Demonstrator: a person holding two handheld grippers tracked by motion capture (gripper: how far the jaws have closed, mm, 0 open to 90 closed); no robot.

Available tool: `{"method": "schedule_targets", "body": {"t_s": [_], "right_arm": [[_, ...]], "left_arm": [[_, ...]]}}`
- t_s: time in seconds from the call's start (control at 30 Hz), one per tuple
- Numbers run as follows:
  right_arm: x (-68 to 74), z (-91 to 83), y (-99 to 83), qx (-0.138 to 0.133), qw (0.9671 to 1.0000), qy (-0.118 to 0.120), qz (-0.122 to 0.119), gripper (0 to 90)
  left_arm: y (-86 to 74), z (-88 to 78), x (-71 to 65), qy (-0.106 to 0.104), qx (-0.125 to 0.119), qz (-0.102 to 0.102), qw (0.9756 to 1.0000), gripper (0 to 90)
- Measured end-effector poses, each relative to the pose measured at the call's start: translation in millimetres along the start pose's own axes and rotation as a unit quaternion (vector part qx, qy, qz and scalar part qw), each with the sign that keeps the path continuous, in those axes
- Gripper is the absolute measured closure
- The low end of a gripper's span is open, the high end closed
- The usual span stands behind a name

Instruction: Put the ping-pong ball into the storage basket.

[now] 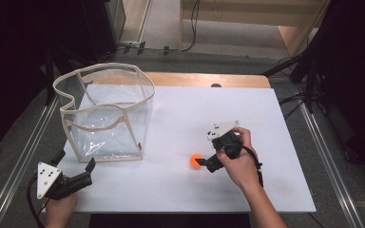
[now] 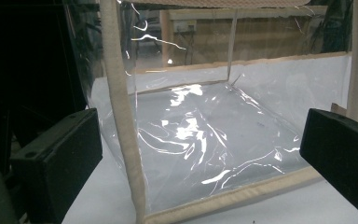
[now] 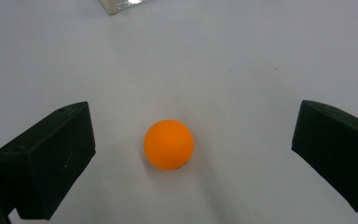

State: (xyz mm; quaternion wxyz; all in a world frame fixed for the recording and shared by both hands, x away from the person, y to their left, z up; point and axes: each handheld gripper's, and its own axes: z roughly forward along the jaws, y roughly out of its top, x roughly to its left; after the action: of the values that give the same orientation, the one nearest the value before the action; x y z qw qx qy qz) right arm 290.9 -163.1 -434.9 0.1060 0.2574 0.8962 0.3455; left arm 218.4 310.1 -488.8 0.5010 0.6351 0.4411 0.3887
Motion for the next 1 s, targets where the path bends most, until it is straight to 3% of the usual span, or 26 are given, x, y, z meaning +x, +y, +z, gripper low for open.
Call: {"method": "schedule_targets", "body": {"t_s": [0.43, 0.83, 0.9, 1.0], "right_arm": [[3.8, 18.3, 5.7, 0.049, 0.9985, 0.023, -0.013, 0.0], [3.4, 34.7, 8.4, 0.107, 0.9931, 0.038, -0.027, 0.0], [3.7, 37.3, 8.0, 0.115, 0.9924, 0.034, -0.027, 5.4], [2.9, 40.9, 7.2, 0.123, 0.9912, 0.04, -0.029, 5.5]], "left_arm": [[0.0, 0.0, 0.1, -0.004, 0.0, 0.0, 1.0, 0.0], [0.1, 0.4, 0.0, -0.004, 0.001, -0.001, 1.0, 0.0], [0.1, 0.4, 0.0, -0.004, 0.001, -0.001, 1.0, 0.0], [0.0, 0.3, 0.1, -0.005, 0.001, 0.0, 1.0, 0.0]]}}
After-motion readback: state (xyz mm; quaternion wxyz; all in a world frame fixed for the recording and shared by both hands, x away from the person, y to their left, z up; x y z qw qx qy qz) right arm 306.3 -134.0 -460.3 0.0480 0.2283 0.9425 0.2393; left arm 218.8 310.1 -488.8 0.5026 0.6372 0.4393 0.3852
